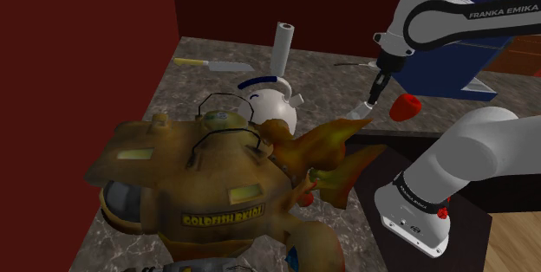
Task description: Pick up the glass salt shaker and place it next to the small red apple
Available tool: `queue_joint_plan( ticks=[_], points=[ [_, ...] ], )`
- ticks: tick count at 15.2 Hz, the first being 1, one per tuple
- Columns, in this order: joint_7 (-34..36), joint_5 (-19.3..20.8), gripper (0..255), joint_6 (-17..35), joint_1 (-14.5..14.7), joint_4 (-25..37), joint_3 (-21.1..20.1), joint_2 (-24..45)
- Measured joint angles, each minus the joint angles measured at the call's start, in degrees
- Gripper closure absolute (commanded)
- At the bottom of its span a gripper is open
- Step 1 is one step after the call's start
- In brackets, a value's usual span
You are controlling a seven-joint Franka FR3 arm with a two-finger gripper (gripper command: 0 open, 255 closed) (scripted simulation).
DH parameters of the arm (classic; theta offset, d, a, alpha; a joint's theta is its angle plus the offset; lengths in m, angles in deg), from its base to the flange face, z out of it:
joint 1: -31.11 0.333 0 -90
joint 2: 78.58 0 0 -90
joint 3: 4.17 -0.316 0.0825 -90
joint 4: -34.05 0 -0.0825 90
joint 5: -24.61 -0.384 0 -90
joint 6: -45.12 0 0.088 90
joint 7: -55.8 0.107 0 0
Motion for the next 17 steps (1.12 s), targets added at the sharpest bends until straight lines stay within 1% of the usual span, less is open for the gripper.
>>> queue_joint_plan(
  ticks=[3, 4, 10, 11, 14, 17],
  points=[
    [-0.02, 0.08, 255, 0.27, -0.04, -0.03, 0.06, 0.09],
    [0.00, 0.07, 0, 0.21, -0.03, -0.06, 0.04, 0.02],
    [-0.03, 0.03, 0, 0.09, -0.02, -0.30, 0.08, 0.11],
    [-0.01, -0.22, 0, -0.77, 0.16, 0.66, -0.09, 0.19],
    [-0.22, -1.08, 0, -5.82, 0.57, 4.83, -0.84, -0.74],
    [-0.17, -1.43, 0, -7.62, 0.73, 6.05, -1.20, -1.29]
  ],
)
